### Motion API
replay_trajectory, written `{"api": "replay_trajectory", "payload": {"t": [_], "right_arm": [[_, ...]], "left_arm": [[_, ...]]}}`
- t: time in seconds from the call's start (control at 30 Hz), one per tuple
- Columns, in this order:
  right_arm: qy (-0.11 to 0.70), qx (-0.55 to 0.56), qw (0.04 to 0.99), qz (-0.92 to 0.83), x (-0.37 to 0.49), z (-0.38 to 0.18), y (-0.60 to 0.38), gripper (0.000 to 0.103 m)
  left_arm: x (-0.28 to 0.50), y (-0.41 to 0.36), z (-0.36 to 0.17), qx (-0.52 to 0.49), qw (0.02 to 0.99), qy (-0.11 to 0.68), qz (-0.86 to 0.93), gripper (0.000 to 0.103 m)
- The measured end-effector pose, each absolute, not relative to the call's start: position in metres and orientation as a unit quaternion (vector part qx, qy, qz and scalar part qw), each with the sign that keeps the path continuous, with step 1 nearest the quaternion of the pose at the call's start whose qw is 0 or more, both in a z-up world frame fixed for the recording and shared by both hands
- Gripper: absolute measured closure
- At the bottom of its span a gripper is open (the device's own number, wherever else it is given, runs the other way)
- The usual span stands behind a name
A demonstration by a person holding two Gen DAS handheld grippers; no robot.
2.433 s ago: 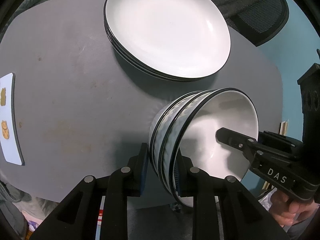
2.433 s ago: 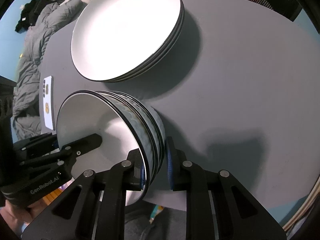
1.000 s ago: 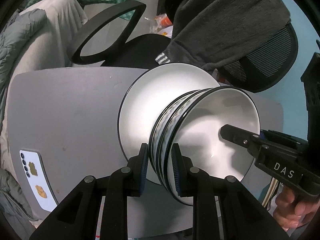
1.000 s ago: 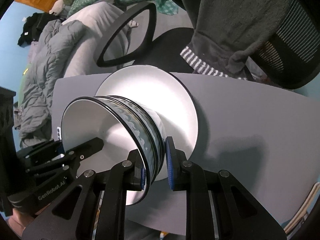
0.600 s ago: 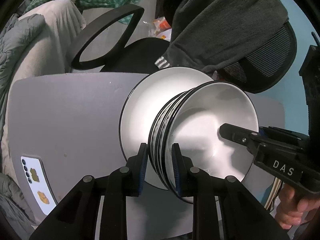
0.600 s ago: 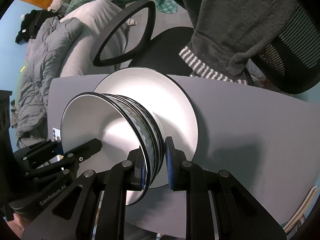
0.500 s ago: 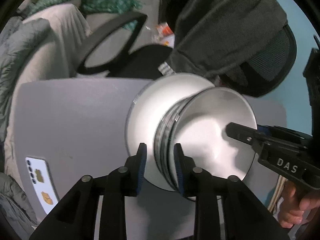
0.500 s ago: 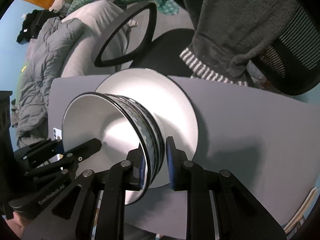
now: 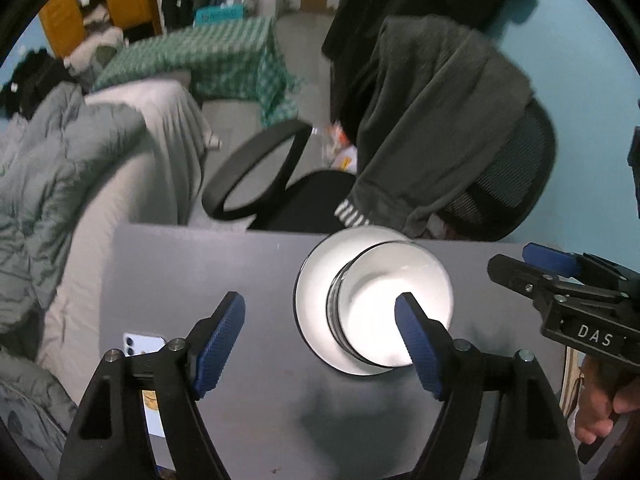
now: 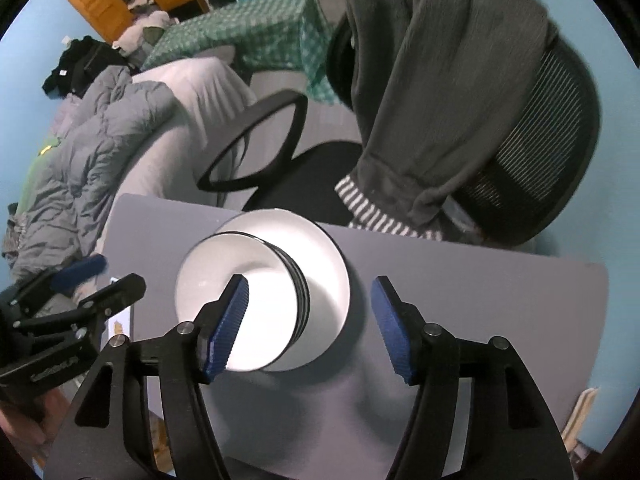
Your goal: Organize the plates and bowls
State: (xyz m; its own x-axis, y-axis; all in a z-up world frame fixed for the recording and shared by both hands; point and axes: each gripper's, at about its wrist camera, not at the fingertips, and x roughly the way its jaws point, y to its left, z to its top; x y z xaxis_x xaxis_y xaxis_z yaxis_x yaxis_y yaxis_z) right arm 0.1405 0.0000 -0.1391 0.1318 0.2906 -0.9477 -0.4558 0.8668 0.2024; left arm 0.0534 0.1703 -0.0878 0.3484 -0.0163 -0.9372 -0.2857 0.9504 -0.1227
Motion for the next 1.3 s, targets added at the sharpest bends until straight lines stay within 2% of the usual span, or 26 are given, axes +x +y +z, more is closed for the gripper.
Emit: {"api": "replay_trajectory", "payload": {"t": [0.23,0.7,0.83,1.3], "right_arm": [[0.568,-0.057,0.782,0.251,0.119,-0.084,-0.01,0.039],[0.515,-0.048,0.826,0.226,0.075,-0.018,-0.028,0.039],[0.508,-0.063,0.832,0.216,0.064,-0.011,-0.028,0.039],[0.517,-0.052,0.827,0.215,0.045,-0.011,-0.038,0.039]], "left_arm": [[0.034,0.151,-0.037,-0.111,0.834,0.536,0.071,0.022],[-0.009,0.13,0.017,-0.1,0.857,0.501,0.069,0.022],[-0.018,0.128,0.024,-0.104,0.861,0.493,0.063,0.015],[-0.029,0.124,0.026,-0.107,0.862,0.492,0.06,0.015]]}}
